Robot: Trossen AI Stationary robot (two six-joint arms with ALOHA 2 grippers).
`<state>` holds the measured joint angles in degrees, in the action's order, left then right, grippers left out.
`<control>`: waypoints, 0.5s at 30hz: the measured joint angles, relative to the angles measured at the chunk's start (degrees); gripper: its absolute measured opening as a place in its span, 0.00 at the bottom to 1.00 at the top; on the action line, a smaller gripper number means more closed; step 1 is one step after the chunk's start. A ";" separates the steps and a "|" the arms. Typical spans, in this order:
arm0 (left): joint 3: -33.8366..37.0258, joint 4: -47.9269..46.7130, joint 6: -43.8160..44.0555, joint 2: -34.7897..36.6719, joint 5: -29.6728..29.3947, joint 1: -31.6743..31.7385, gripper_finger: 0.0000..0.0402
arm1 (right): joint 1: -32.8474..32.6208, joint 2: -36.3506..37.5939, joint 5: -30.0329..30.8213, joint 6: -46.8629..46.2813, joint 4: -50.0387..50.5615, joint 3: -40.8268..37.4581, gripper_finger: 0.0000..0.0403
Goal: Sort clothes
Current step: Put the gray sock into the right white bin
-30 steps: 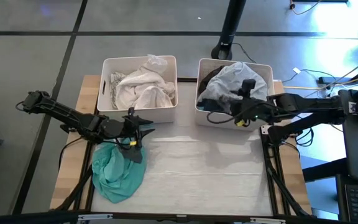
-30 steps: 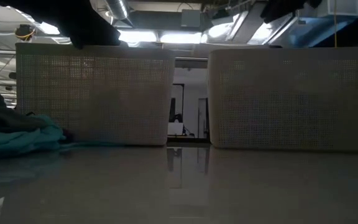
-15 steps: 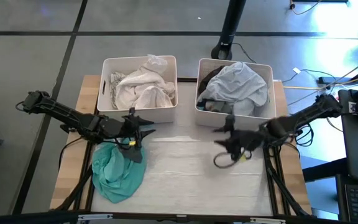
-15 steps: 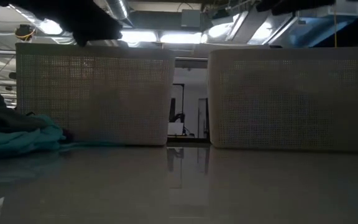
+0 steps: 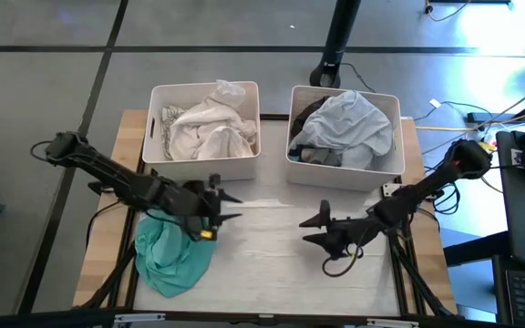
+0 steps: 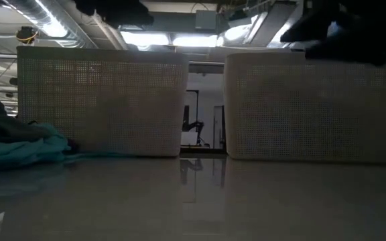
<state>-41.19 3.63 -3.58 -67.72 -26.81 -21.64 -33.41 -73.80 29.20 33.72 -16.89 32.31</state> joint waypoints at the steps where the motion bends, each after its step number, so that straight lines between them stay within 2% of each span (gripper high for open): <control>1: -3.13 -4.95 1.21 -1.58 -0.38 -0.54 0.38 | 0.00 -0.76 -0.35 0.10 -0.04 -0.12 0.55; 6: -18.76 -29.27 12.20 -10.62 -0.87 -2.92 0.38 | 0.00 -4.67 -0.93 0.41 -0.05 -0.19 0.55; 9: -25.50 -42.75 21.45 -15.44 -0.13 -4.25 0.38 | 0.00 -6.81 -1.41 0.08 -0.46 -0.17 0.55; 12: -28.87 -51.95 30.65 -18.70 3.24 -5.26 0.38 | 0.00 -8.88 -1.44 -1.22 -1.16 -0.17 0.55; 15: -28.53 -56.12 37.69 -20.48 7.71 -6.32 0.38 | 0.02 -10.48 -1.86 -1.87 -1.59 -0.17 0.55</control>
<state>-69.73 -52.49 34.12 -88.20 -19.10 -27.96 -33.39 -84.28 27.34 31.85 -18.48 32.14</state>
